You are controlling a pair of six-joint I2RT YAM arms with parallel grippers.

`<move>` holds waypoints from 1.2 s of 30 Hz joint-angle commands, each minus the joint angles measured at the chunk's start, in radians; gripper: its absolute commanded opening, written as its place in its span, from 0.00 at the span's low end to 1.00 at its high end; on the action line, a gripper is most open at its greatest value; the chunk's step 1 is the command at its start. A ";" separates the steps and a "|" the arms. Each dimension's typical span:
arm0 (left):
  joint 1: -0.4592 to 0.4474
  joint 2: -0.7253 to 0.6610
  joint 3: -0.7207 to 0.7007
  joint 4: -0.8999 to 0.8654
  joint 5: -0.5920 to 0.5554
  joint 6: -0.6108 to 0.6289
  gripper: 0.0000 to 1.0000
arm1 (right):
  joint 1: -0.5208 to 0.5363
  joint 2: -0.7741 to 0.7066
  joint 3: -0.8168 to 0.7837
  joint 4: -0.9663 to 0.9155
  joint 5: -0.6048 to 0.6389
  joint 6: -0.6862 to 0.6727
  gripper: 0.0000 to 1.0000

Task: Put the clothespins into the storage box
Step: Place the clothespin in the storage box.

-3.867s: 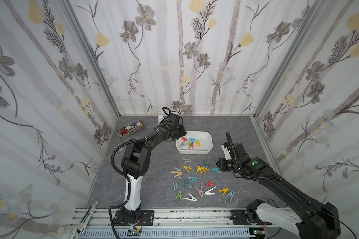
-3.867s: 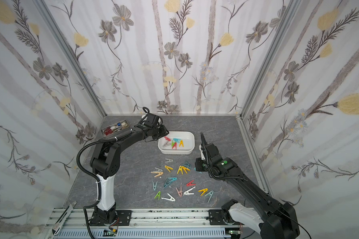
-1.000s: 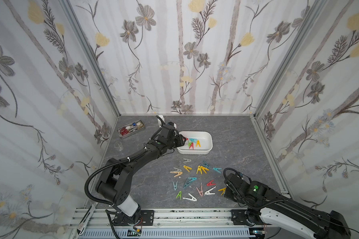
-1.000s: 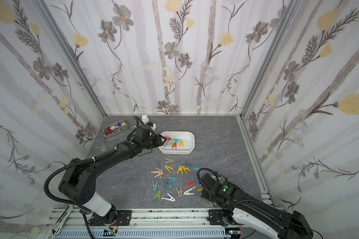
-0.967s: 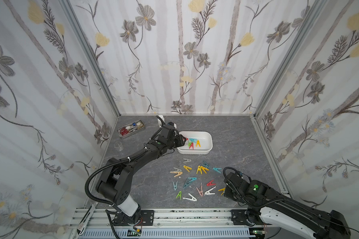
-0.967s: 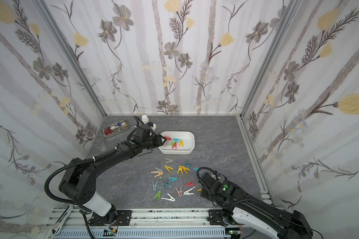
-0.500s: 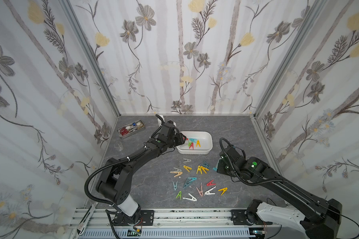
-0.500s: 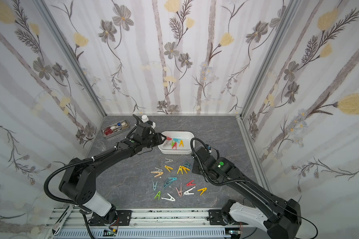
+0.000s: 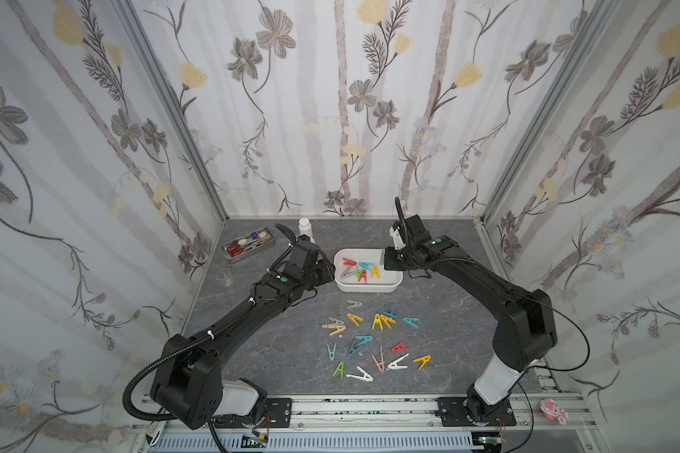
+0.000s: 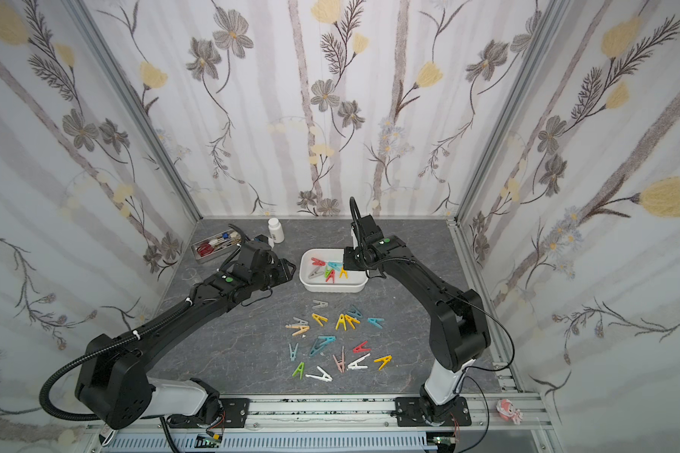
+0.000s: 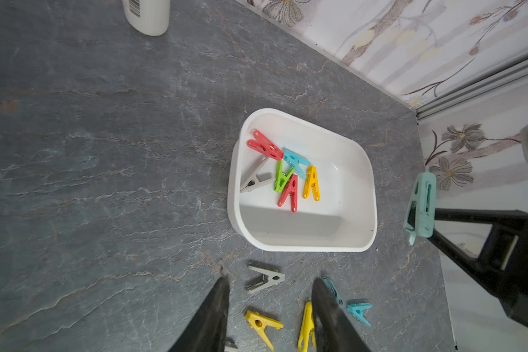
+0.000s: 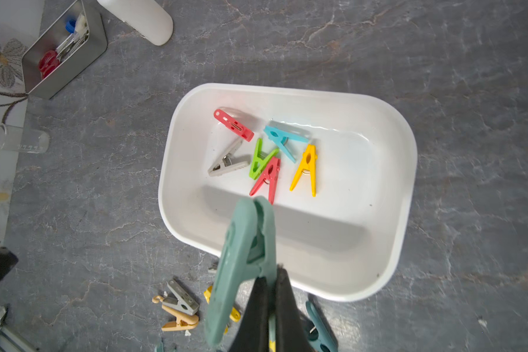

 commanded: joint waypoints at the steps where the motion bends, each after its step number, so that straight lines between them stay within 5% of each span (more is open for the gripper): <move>1: 0.001 -0.022 -0.015 -0.075 -0.038 -0.030 0.44 | -0.005 0.058 0.047 0.022 -0.026 -0.079 0.05; 18: -0.001 -0.065 -0.061 -0.154 -0.045 -0.092 0.44 | -0.045 0.223 0.075 0.071 0.023 -0.152 0.14; 24: -0.002 -0.058 -0.051 -0.182 -0.046 -0.091 0.44 | -0.056 0.201 0.075 0.076 0.019 -0.166 0.27; 36: -0.007 -0.019 -0.049 -0.205 0.002 -0.061 0.44 | -0.047 0.110 0.069 0.073 -0.018 -0.165 0.26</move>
